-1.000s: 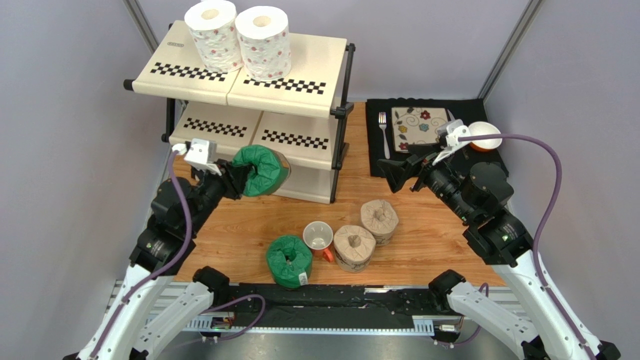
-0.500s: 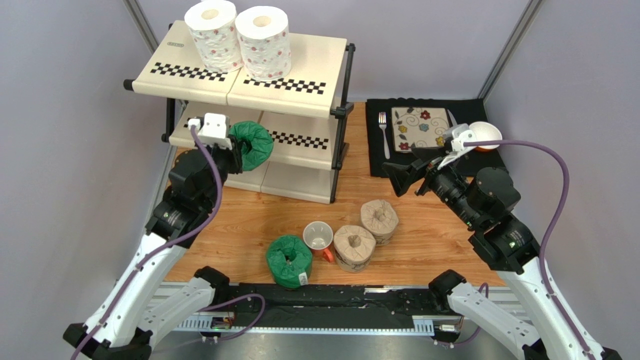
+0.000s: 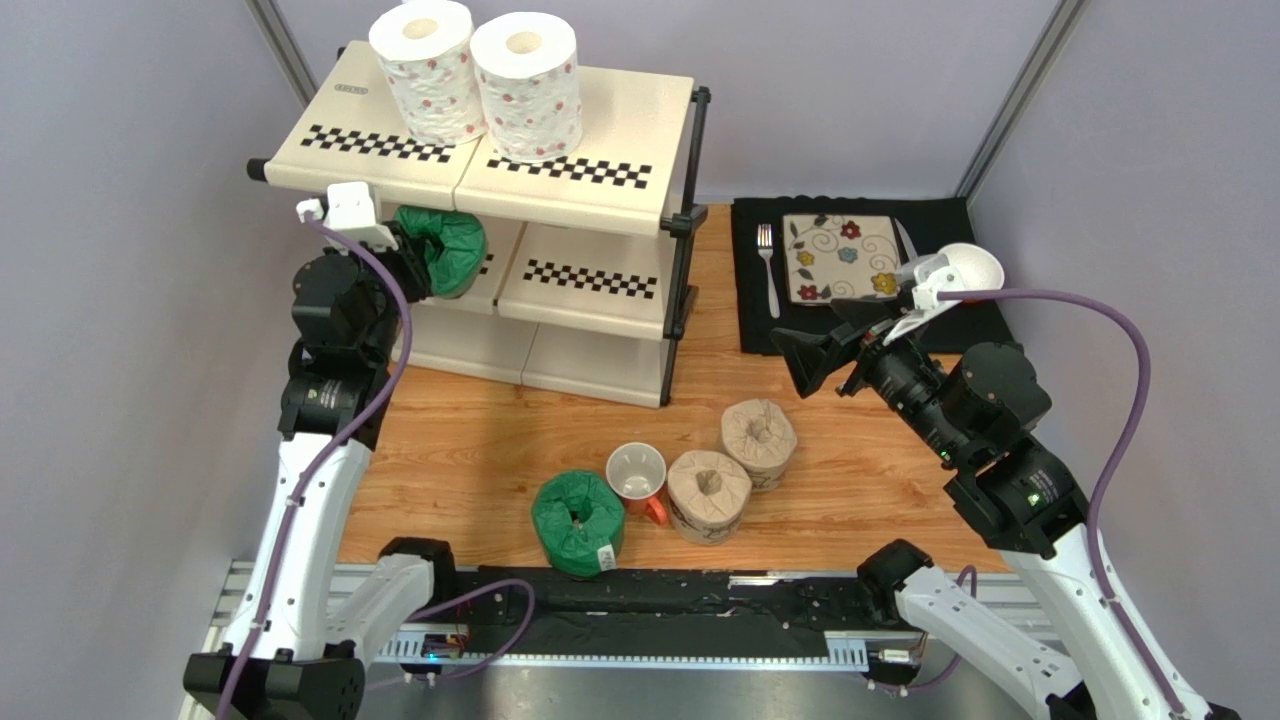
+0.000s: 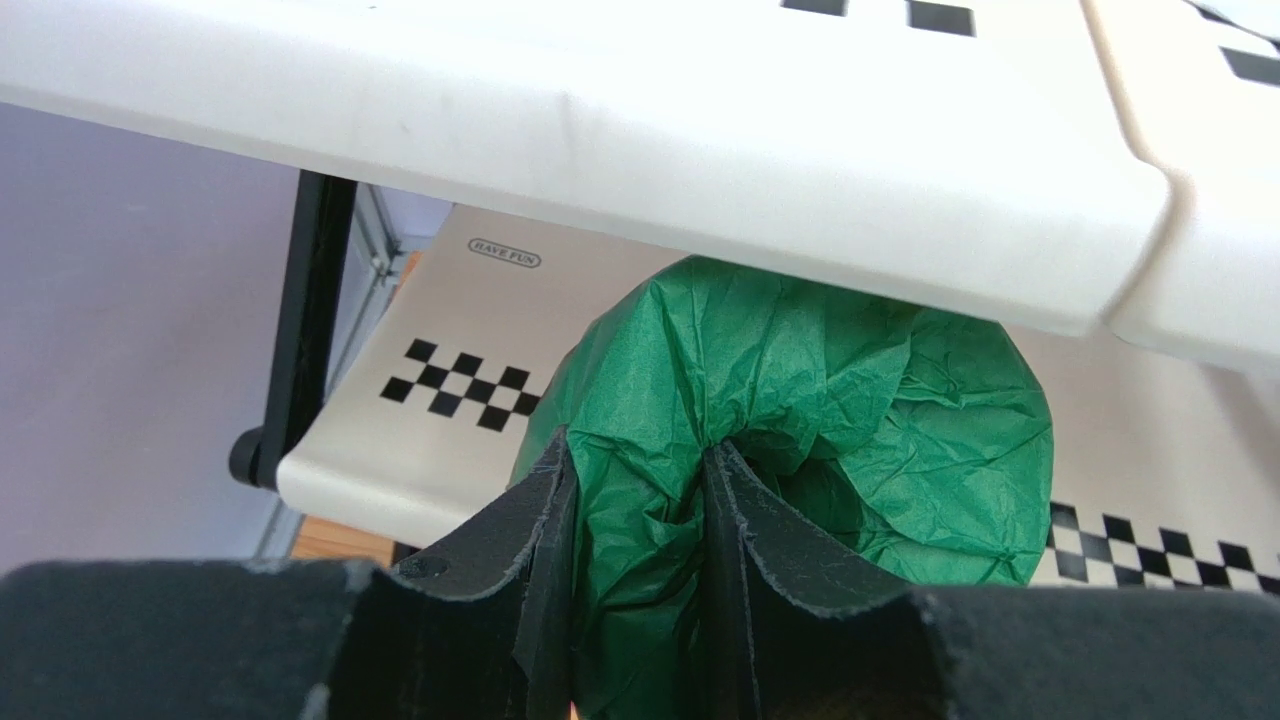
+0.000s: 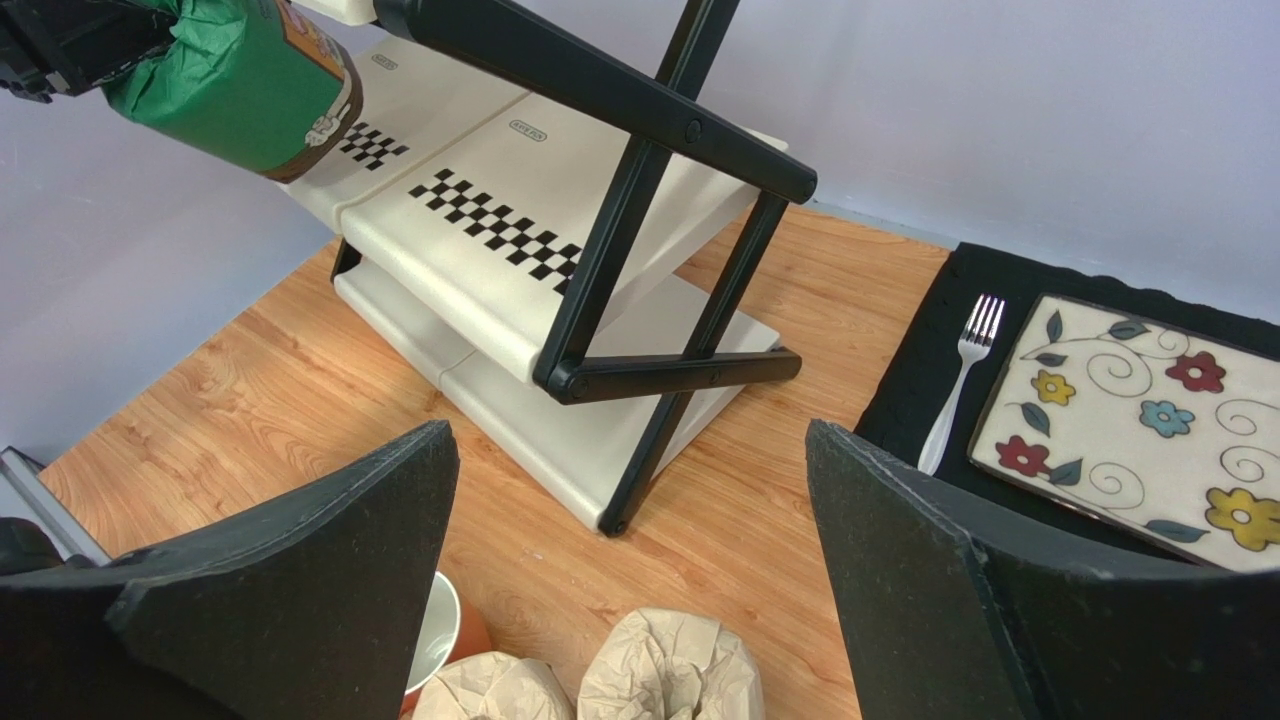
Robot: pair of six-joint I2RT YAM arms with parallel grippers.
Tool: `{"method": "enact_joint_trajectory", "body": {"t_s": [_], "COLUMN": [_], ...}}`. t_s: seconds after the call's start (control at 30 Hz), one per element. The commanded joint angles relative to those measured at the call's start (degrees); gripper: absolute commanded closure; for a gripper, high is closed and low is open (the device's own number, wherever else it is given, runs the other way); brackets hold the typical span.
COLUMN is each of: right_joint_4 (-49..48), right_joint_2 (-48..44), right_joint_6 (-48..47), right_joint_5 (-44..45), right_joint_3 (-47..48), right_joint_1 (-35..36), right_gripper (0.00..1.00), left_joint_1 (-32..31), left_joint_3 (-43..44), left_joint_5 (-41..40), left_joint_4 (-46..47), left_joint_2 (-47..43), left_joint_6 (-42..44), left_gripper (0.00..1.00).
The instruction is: Place and organize the paper towels onto the shelf
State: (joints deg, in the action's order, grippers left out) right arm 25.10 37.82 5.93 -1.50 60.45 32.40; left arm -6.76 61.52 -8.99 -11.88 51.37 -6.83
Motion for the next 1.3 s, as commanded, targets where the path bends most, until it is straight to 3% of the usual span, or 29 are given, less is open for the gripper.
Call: {"method": "enact_joint_trajectory", "body": {"t_s": [0.0,0.37,0.63,0.93,1.07,1.27], "right_joint_4": [0.1,0.6,0.6,0.8,0.7,0.7], "right_joint_2": [-0.6,-0.6,-0.8,-0.6,-0.3,-0.4], "right_joint_6": [-0.8,-1.2,-1.3,-1.5,-1.4,-1.3], "right_joint_5": [1.0,1.3,1.5,1.5,1.5,1.5], "right_joint_3": [1.2,0.8,0.6,0.8,0.8,0.9], "right_joint_1": [0.2,0.2,0.2,0.3,0.2,0.1], "right_gripper": [0.09,0.09,0.09,0.09,0.09,0.09], "left_joint_1": [5.1,15.0,15.7,15.8,15.8,15.9], "left_joint_3": [1.9,1.7,2.1,1.9,1.4,-0.2], "left_joint_5": [11.3,21.6,25.2,24.6,25.3,26.0], "left_joint_4": [7.5,13.2,14.6,13.4,13.5,14.4], "left_joint_2": [1.8,6.2,8.8,9.4,9.6,10.1], "left_joint_6": [-7.5,-16.0,-17.3,-15.6,-15.7,-16.3], "left_gripper": [0.84,0.84,0.84,0.64,0.50,0.44]}}
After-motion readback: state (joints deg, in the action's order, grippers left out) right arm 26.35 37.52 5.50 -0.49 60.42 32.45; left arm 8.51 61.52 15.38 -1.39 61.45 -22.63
